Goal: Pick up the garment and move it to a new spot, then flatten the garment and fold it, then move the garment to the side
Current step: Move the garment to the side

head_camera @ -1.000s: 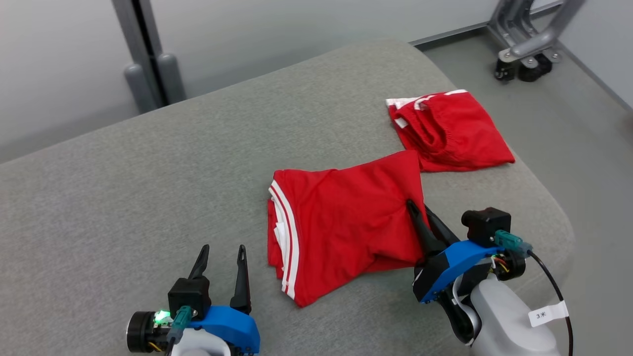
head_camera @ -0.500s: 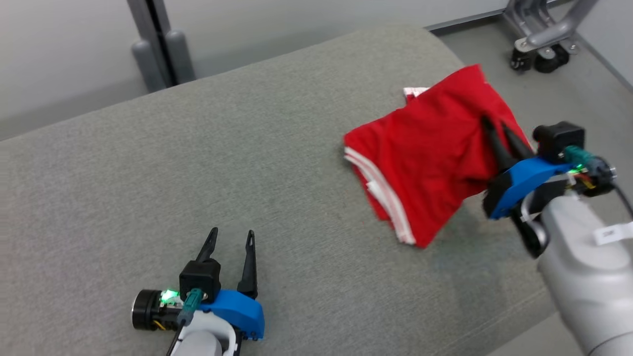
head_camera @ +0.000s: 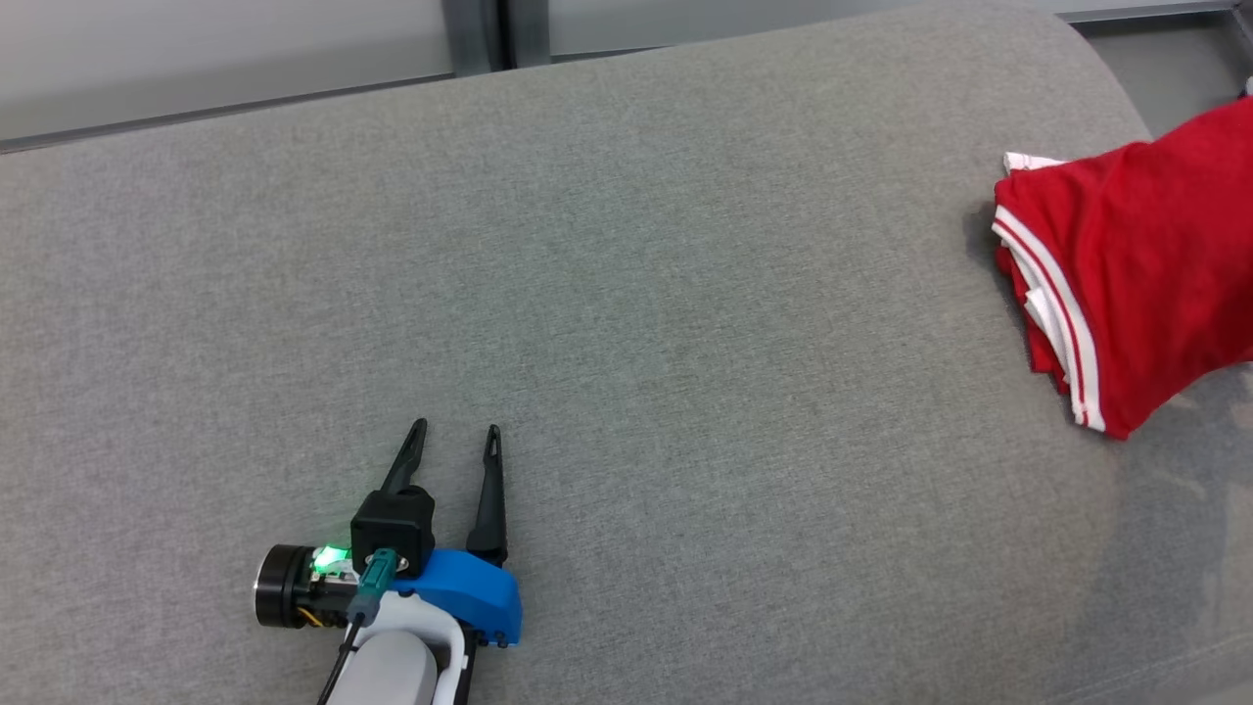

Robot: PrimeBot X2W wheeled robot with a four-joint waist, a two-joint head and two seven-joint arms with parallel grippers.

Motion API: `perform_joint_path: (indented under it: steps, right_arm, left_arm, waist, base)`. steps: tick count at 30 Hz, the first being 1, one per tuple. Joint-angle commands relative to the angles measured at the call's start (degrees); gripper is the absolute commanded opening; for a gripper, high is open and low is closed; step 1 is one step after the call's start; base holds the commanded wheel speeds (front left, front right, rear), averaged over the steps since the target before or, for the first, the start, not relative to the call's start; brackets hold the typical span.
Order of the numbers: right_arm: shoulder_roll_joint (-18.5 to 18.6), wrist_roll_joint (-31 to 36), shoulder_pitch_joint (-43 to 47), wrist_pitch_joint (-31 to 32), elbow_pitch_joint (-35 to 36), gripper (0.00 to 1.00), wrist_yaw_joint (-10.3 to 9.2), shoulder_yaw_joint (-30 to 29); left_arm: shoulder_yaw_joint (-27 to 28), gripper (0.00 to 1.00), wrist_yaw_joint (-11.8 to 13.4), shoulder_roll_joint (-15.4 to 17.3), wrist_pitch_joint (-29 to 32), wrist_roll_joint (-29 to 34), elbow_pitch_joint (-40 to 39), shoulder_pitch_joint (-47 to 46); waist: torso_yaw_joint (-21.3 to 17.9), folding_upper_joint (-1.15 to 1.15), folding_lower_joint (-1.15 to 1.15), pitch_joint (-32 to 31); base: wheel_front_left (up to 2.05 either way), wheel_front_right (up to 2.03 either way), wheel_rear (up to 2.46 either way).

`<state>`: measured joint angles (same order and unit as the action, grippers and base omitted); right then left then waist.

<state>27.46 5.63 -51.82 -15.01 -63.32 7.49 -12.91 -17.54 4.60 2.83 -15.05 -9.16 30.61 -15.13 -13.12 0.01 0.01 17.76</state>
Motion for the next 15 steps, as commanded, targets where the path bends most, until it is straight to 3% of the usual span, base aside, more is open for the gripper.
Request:
perform_joint_path:
  steps: [1, 4, 7, 11, 15]
  right_arm:
    - [-1.0, 1.56, 0.27, -0.2, 1.45, 1.0, 0.01, -1.07]
    - [-5.3, 3.93, 2.19, -0.19, 6.36, 1.0, 0.01, -5.65]
    - [-10.02, 3.57, 3.58, -0.2, 12.26, 1.0, 0.0, -6.04]
    - [-16.87, 0.58, 7.8, -0.18, 20.04, 1.0, 0.01, -2.5]
    - [-20.69, -5.73, 13.11, -0.2, 25.53, 1.0, 0.01, 3.07]
  left_arm:
    - [0.2, 1.0, 0.35, 0.12, -0.17, -0.09, -0.3, -0.93]
    - [0.62, 1.0, 0.41, 0.13, -0.16, -0.27, -0.63, -0.71]
    - [1.03, 1.0, 0.5, 0.12, -0.16, -0.15, -1.35, -0.34]
    - [1.64, 1.0, 1.06, 0.11, -0.16, -0.28, -2.58, 0.52]
    - [2.95, 1.0, 1.4, 0.08, -0.17, -1.07, -3.6, 0.93]
  waist:
    - [0.96, -0.01, -0.01, 0.86]
    - [1.22, -0.01, -0.01, 0.75]
    - [1.18, -0.01, -0.01, 0.36]
    - [1.15, -0.01, -0.01, -0.39]
    - [2.02, -0.01, -0.01, -1.39]
  base:
    - [0.0, 0.0, 0.0]
    - [0.0, 0.0, 0.0]
    - [0.0, 0.0, 0.0]
    - [0.0, 0.0, 0.0]
    - [0.0, 0.0, 0.0]
